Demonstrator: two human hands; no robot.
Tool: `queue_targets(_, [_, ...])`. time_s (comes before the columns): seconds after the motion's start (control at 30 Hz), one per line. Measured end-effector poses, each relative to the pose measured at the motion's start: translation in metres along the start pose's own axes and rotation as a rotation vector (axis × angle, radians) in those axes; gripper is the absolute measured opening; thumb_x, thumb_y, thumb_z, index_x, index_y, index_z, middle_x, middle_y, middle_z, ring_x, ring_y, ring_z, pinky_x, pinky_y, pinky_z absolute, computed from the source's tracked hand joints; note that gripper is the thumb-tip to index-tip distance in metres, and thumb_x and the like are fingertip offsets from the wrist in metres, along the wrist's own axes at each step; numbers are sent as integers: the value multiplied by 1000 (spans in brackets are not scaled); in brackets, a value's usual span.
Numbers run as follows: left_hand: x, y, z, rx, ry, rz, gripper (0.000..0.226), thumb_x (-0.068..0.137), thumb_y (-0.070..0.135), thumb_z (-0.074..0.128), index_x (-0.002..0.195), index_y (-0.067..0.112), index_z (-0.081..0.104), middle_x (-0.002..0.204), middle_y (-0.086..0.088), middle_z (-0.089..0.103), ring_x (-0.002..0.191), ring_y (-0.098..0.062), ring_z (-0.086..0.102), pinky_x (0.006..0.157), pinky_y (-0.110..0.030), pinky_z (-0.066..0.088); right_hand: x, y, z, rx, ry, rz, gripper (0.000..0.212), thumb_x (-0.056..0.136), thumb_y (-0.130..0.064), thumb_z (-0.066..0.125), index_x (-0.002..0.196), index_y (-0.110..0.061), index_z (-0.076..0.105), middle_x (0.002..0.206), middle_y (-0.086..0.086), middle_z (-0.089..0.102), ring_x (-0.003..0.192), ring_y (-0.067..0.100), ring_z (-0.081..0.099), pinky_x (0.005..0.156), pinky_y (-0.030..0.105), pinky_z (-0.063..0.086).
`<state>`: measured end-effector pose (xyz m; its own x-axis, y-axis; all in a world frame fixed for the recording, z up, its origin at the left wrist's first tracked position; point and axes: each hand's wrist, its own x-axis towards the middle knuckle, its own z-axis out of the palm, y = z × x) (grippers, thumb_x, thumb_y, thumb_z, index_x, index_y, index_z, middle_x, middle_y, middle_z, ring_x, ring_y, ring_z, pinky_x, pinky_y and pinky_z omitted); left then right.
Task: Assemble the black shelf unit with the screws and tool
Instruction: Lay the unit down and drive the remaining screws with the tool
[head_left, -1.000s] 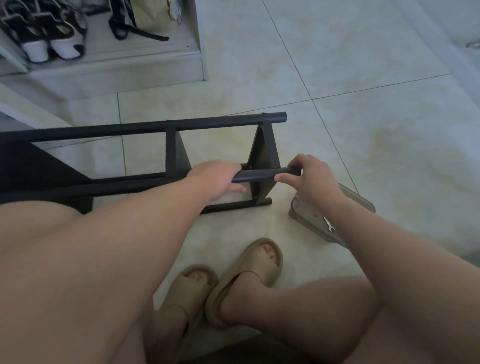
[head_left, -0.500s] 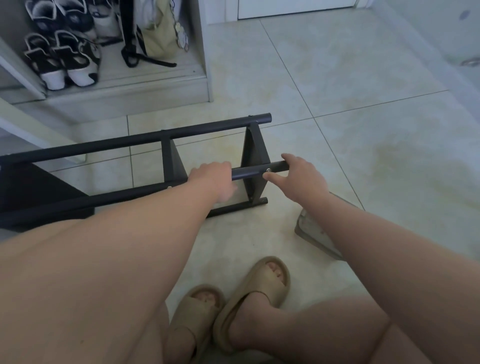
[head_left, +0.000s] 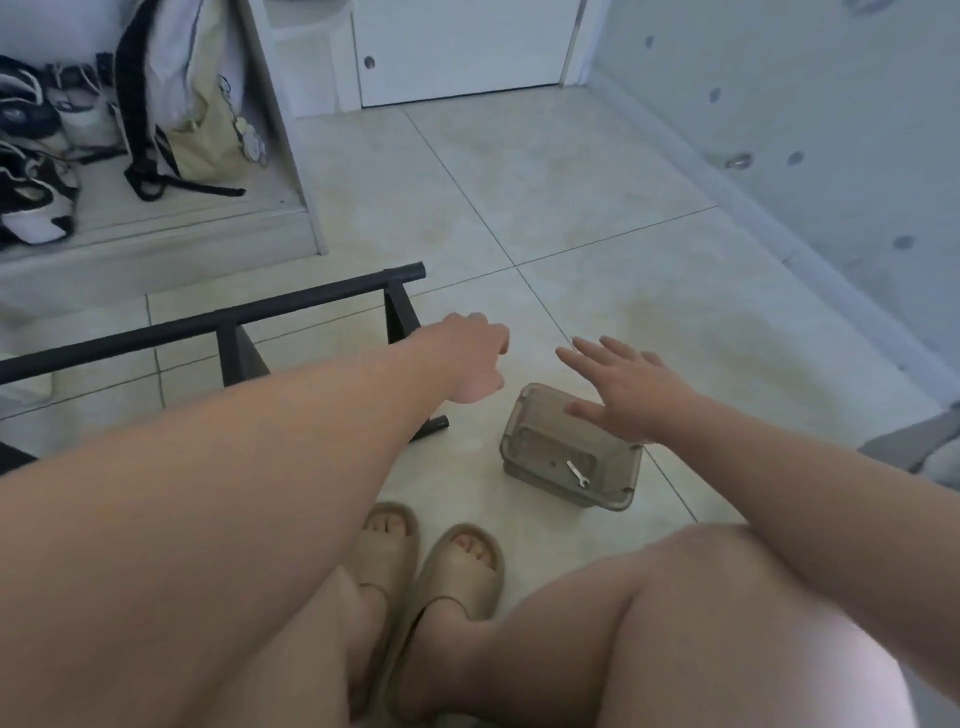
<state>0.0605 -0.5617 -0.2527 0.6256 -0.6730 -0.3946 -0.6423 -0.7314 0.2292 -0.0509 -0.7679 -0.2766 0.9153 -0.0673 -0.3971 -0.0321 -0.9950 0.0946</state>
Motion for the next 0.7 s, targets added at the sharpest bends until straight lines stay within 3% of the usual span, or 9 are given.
queue_targets(0.2, [32, 14, 32, 51, -88, 148, 47, 99, 40, 50, 143, 23, 43, 144, -7, 45, 129, -31, 45, 94, -40, 43, 5, 42, 55, -56, -254, 66, 73, 101, -62, 39, 160, -41, 2, 169, -16, 3, 155, 19, 11, 119, 45, 26])
queue_targets(0.3, [55, 13, 59, 201, -165, 243, 44, 99, 38, 50, 140, 24, 45, 142, -4, 48, 130, -30, 45, 85, -41, 44, 24, 47, 90, -13, -380, 59, 70, 101, -61, 42, 160, -41, 11, 168, -14, 15, 152, 20, 21, 115, 42, 32])
queue_targets(0.4, [75, 7, 88, 371, -226, 390, 38, 100, 32, 46, 136, 22, 45, 141, -6, 49, 131, -30, 44, 95, -46, 47, 44, 54, 123, -2, -446, 29, 60, 103, -53, 43, 158, -38, 25, 161, -7, 33, 145, 23, 35, 111, 39, 39])
queue_targets(0.57, [106, 11, 144, 439, -172, 658, 44, 101, 43, 47, 138, 18, 44, 147, -5, 46, 140, -27, 34, 108, -45, 39, 76, 57, 184, 39, -522, 42, 45, 102, -45, 47, 144, -29, 49, 139, 4, 58, 127, 31, 54, 96, 38, 49])
queue_targets(0.7, [127, 21, 184, 455, -235, 665, 40, 105, 43, 36, 133, 16, 49, 142, -7, 53, 140, -29, 37, 116, -51, 25, 89, 53, 228, -18, -595, 41, 37, 100, -34, 49, 135, -23, 56, 126, 8, 65, 115, 31, 63, 92, 35, 45])
